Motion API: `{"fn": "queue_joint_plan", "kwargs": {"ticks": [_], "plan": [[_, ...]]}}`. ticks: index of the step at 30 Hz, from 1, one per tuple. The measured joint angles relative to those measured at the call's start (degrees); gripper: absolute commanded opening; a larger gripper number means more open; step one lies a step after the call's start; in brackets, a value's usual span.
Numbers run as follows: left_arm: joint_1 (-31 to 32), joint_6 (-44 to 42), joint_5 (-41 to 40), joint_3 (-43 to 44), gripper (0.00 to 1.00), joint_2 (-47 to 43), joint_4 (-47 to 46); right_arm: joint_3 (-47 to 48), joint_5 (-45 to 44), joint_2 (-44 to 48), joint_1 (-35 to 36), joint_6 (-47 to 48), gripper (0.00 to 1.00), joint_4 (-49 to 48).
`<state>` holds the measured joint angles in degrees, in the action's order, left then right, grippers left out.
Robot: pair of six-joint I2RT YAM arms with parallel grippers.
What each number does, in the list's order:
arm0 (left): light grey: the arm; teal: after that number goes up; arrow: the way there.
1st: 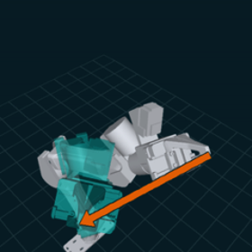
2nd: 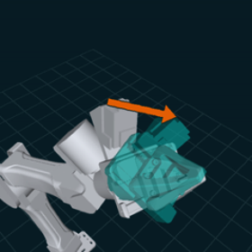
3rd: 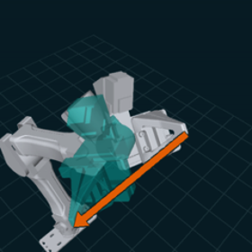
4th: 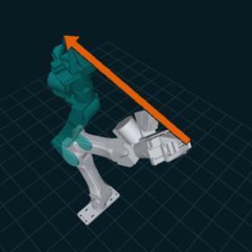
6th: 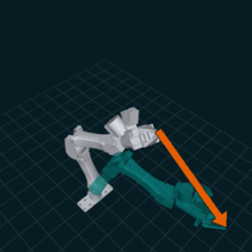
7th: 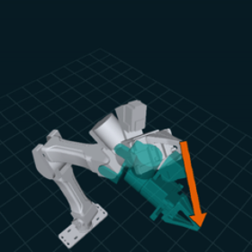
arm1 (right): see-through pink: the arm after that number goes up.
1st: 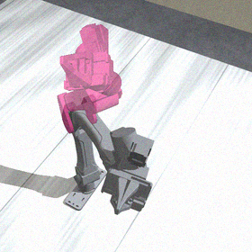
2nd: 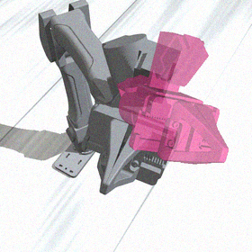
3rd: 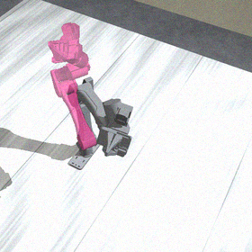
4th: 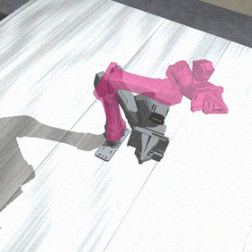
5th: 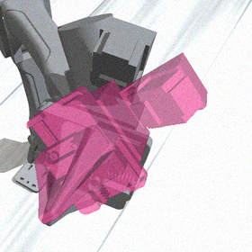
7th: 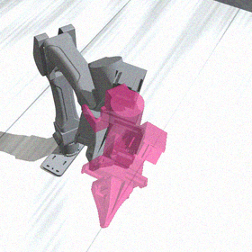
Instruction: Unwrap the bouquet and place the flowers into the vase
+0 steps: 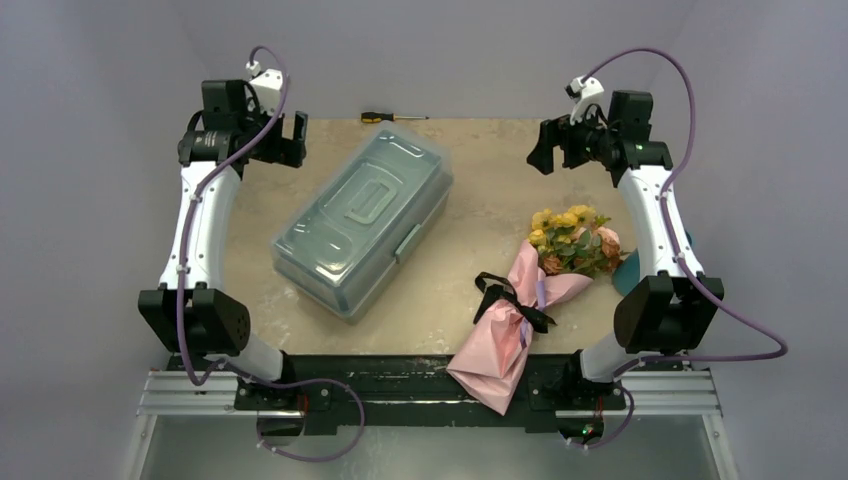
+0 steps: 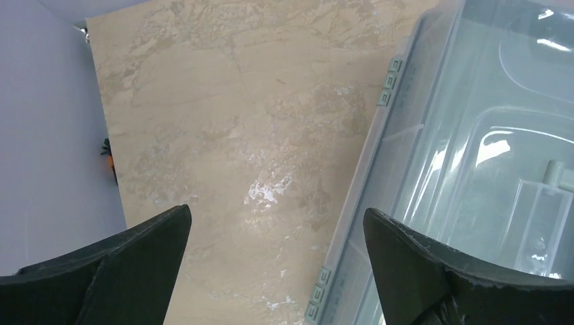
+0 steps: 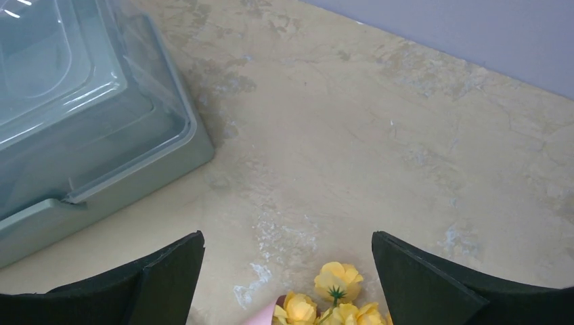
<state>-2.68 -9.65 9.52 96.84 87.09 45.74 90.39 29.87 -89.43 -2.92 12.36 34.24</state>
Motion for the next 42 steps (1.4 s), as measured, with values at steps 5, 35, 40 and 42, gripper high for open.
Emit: {"fn": "queue_joint_plan", "kwargs": {"ticks": [5,35,40,42], "plan": [[1.55,-0.52,1.36,6.86,1.00,5.53,2.05,0.00,0.76,0.00,0.02,0.09,0.98,1.46],[60.76,-38.95,-5.66,14.14,1.00,28.52,13.25,0.04,-1.97,-0.33,-0.15,-2.97,0.98,3.56],[60.39,-39.50,-7.96,14.78,1.00,33.92,14.19,0.61,-1.84,-0.68,-0.22,-3.37,0.98,4.24],[59.95,-39.50,-8.96,15.58,1.00,36.48,14.29,0.85,-1.84,-1.01,-0.22,-3.39,0.98,4.37]]}}
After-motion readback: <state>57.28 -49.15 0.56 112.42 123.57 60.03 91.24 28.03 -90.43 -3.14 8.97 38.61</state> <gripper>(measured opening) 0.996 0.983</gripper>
